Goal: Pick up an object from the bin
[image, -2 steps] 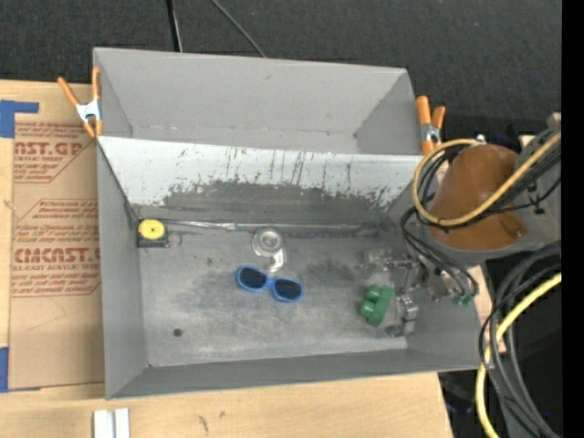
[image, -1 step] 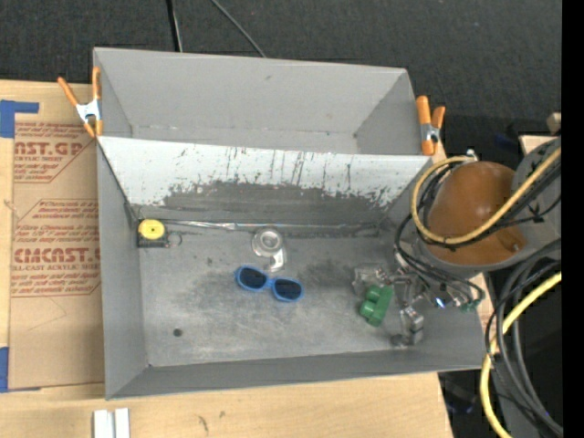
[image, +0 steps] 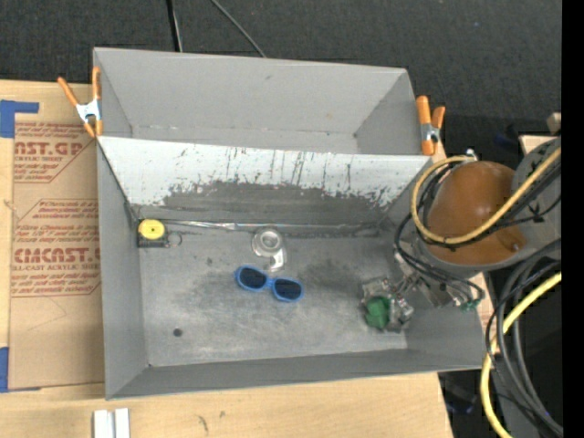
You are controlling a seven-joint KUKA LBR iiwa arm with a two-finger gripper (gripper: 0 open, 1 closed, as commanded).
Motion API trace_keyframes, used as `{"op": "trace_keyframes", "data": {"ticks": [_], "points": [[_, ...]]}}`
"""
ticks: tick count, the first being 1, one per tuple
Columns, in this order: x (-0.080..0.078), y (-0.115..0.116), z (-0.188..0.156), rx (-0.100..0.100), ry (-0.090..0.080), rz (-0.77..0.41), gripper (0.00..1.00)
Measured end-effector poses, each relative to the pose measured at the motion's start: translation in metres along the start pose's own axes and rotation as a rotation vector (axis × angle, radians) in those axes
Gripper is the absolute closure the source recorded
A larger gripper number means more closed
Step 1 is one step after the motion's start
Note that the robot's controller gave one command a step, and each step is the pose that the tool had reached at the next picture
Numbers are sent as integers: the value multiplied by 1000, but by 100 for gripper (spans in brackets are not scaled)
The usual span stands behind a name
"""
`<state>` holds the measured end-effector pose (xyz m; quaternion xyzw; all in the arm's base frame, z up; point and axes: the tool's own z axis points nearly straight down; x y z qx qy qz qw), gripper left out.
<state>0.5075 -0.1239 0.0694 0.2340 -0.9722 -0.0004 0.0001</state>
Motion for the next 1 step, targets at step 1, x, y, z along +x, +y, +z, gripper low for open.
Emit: {"op": "trace_keyframes", "data": {"ticks": [1], "points": [[6, -7, -152, 7, -7, -15, 100]]}}
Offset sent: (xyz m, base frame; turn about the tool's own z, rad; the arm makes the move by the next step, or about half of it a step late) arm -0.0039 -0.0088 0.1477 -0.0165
